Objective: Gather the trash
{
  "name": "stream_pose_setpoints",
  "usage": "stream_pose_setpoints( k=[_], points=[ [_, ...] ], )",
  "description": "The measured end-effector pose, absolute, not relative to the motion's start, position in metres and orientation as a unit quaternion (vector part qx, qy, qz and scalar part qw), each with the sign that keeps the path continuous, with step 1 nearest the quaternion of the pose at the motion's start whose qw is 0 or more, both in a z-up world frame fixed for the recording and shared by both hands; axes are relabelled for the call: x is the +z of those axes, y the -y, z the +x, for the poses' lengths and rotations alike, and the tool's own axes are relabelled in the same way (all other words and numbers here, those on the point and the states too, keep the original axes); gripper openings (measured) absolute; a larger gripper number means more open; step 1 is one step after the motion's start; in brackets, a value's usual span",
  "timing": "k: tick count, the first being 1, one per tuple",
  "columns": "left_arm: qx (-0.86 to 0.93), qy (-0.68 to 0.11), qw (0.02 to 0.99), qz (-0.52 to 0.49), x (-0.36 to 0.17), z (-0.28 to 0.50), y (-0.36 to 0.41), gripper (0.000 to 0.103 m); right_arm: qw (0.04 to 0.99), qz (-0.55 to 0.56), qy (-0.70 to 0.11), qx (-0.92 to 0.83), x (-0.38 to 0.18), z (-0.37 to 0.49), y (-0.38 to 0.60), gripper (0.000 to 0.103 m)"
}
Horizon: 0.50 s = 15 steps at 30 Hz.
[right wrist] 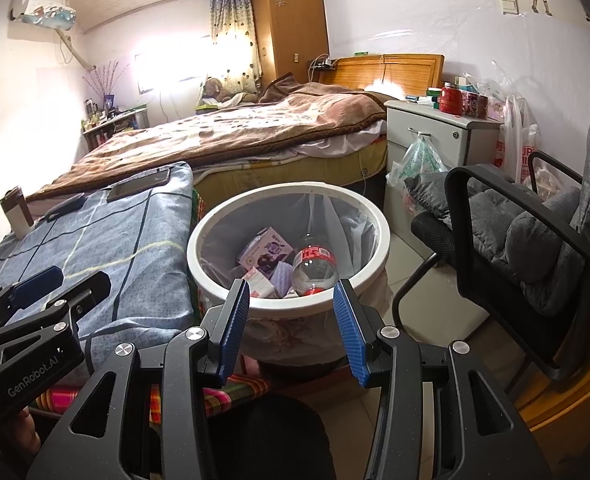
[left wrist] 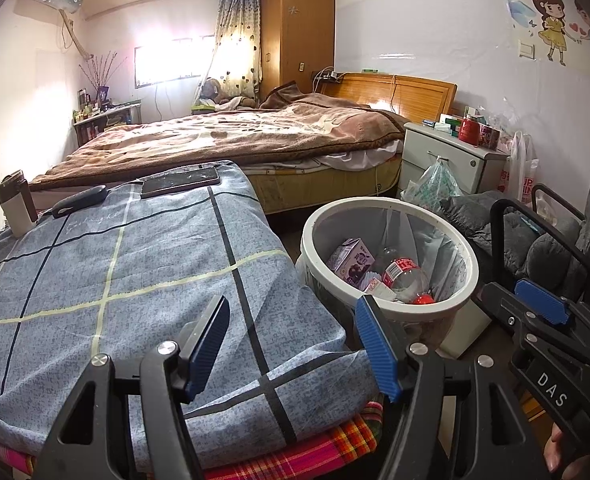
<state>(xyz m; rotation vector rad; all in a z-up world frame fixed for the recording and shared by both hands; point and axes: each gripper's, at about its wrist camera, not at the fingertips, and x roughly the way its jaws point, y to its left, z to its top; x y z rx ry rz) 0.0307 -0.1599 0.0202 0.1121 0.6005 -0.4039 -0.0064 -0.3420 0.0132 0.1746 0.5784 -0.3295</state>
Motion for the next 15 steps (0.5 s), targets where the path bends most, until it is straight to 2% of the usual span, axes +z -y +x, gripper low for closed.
stream_pose_setpoints(
  k=[15],
  points=[
    [-0.203,-0.297,0.932,0.048,0.0191,0.0309,0.1604,0.068,0.941,0.086,-0.284,-0.162,0.0129,-0.0065,0.3417,0.046]
  ],
)
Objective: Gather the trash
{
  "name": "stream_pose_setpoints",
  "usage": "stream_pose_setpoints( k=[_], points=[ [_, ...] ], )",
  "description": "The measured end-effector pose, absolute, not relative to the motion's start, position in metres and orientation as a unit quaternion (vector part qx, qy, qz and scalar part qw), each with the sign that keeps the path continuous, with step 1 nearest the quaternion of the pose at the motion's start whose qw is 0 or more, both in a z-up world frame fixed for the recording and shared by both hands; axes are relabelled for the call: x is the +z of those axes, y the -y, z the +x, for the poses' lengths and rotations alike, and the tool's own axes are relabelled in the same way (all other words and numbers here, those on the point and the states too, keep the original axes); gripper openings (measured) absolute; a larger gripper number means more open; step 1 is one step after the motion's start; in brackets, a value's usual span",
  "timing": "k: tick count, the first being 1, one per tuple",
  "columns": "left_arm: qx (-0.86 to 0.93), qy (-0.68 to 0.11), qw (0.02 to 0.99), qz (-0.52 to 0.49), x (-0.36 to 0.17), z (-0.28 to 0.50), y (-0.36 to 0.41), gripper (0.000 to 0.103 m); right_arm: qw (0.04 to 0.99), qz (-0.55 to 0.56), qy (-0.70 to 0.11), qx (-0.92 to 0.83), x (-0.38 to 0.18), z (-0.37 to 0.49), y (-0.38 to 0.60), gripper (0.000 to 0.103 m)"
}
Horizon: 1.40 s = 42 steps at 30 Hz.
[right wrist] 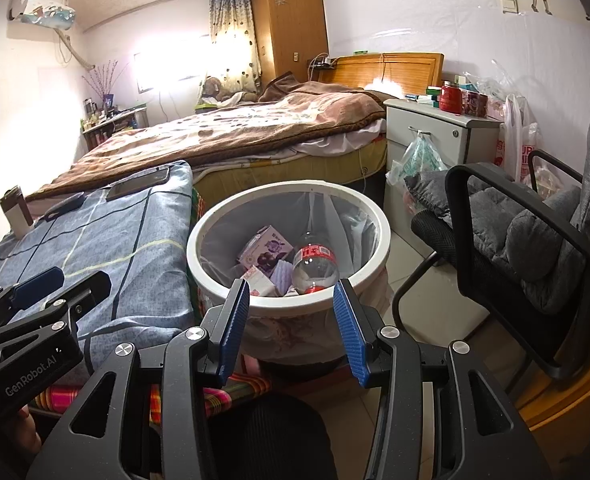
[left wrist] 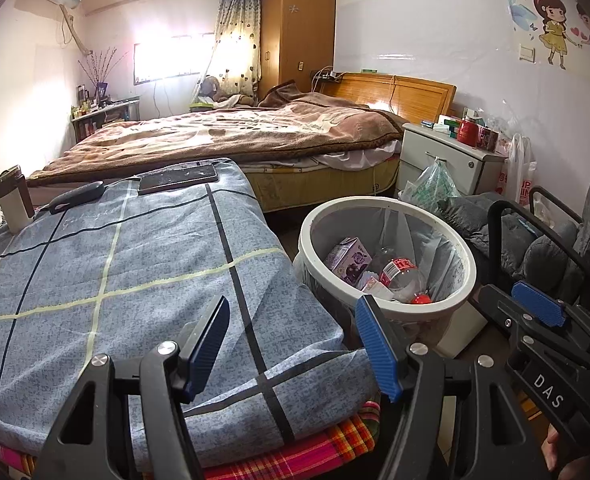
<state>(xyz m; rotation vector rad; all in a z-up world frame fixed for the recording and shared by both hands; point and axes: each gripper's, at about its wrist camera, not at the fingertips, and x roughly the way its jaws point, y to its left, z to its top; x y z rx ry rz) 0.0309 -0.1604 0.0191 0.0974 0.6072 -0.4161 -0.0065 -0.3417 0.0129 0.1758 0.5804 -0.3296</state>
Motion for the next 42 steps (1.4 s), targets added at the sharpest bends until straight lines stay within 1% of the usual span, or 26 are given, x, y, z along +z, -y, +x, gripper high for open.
stream_pose_setpoints(
  k=[42],
  points=[
    [-0.195,-0.296,0.934,0.041,0.0165,0.0335,0.1542,0.068,0.94,0.085,-0.289,-0.158,0.0116,-0.0047,0.3359,0.046]
  ],
)
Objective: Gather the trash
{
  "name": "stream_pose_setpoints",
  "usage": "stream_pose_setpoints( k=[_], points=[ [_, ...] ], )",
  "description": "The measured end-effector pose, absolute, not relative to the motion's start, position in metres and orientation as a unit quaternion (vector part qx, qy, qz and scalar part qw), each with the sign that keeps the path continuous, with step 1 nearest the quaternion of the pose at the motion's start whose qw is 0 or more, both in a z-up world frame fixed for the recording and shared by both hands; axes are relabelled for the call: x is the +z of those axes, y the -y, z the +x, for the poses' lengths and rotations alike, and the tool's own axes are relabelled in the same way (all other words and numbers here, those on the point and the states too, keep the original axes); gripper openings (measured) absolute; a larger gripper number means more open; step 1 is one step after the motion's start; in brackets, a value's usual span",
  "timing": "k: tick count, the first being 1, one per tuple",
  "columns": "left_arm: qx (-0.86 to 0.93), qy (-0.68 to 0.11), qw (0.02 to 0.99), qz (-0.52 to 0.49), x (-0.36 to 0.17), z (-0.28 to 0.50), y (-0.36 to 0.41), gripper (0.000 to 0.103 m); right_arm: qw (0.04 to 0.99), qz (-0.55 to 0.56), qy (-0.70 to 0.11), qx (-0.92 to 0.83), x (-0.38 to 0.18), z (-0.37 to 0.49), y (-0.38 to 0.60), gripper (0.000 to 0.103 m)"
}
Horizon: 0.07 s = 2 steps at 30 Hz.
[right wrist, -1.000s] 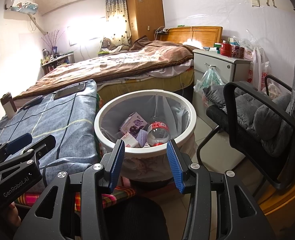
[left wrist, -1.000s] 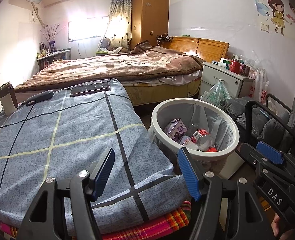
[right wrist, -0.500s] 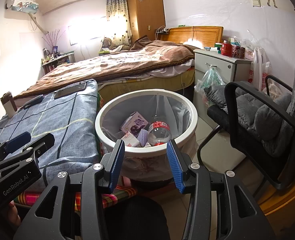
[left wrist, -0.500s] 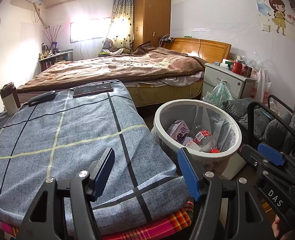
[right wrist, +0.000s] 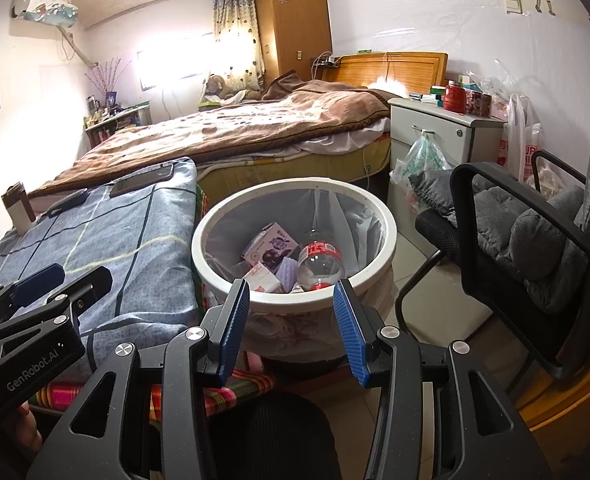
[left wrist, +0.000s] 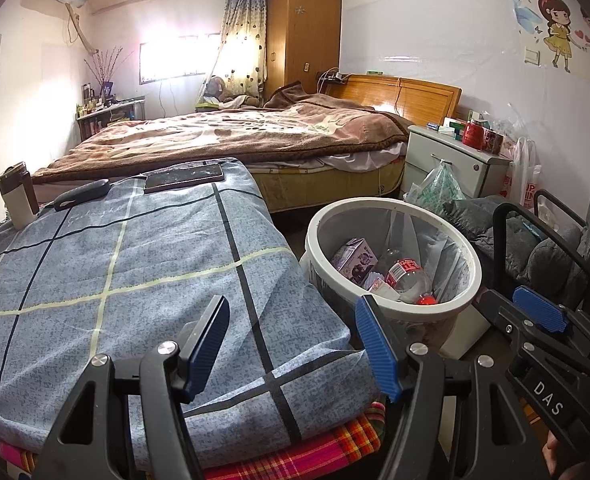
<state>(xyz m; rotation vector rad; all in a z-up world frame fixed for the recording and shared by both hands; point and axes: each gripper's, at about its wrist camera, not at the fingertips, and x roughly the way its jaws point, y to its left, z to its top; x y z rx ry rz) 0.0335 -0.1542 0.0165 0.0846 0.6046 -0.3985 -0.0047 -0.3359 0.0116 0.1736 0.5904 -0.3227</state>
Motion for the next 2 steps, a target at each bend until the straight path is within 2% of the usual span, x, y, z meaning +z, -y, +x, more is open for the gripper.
stream_pose_setpoints(
  k=[2],
  points=[
    [-0.194,-0.296,0.934,0.042,0.0163,0.034,0.1544,0.068,0.94,0.086,-0.289,-0.157,0.0117,-0.0042,0.3371,0.046]
  ],
)
